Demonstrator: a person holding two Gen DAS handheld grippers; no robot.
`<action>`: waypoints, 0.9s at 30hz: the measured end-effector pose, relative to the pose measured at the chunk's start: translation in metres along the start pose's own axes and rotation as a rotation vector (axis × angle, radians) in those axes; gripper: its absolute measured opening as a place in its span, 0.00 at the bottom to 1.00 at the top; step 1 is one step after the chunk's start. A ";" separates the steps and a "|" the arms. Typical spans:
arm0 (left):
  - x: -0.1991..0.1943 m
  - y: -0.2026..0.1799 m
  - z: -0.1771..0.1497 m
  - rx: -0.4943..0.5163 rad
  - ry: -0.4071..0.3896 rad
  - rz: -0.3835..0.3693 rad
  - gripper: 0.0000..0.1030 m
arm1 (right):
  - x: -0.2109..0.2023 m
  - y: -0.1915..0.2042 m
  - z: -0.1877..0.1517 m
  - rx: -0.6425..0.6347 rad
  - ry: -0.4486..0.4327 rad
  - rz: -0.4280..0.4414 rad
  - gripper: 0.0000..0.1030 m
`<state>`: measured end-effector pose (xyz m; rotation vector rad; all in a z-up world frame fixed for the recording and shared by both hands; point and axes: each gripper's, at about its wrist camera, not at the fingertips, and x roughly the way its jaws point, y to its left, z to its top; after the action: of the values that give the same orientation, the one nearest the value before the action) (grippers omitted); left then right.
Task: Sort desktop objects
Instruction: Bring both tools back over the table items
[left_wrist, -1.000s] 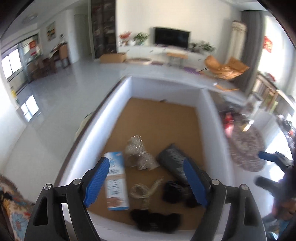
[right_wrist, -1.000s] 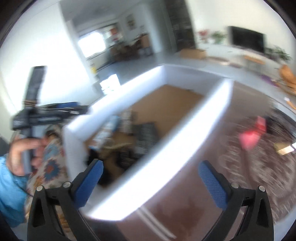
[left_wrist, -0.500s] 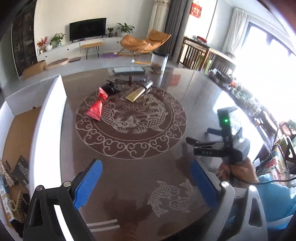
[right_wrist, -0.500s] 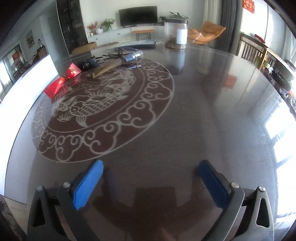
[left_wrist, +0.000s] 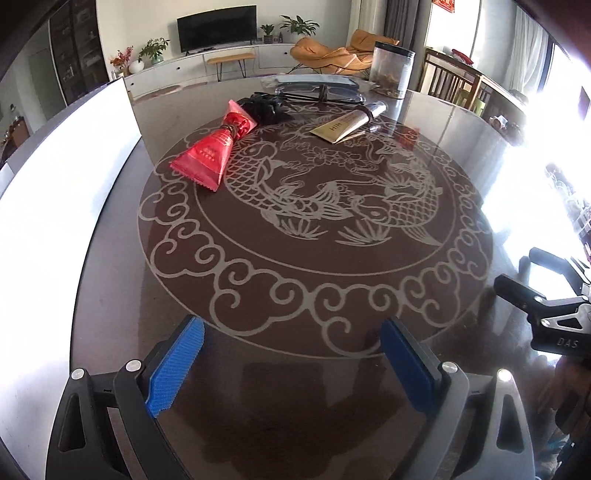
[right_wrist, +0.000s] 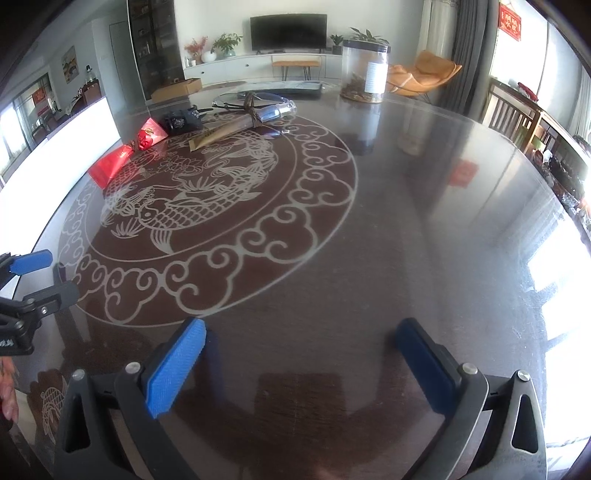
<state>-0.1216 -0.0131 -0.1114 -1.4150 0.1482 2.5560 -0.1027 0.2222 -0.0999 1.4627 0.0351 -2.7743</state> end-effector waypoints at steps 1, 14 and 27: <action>0.000 0.001 0.000 0.005 -0.002 0.010 0.95 | 0.000 0.000 0.000 0.001 0.000 -0.001 1.00; 0.002 0.009 0.002 0.008 -0.021 0.016 1.00 | 0.000 0.000 0.000 0.002 0.000 0.000 1.00; 0.000 0.010 0.000 0.003 -0.022 0.017 1.00 | 0.000 0.000 0.000 0.002 -0.001 -0.001 1.00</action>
<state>-0.1239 -0.0225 -0.1115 -1.3893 0.1613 2.5828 -0.1026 0.2221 -0.0994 1.4620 0.0325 -2.7764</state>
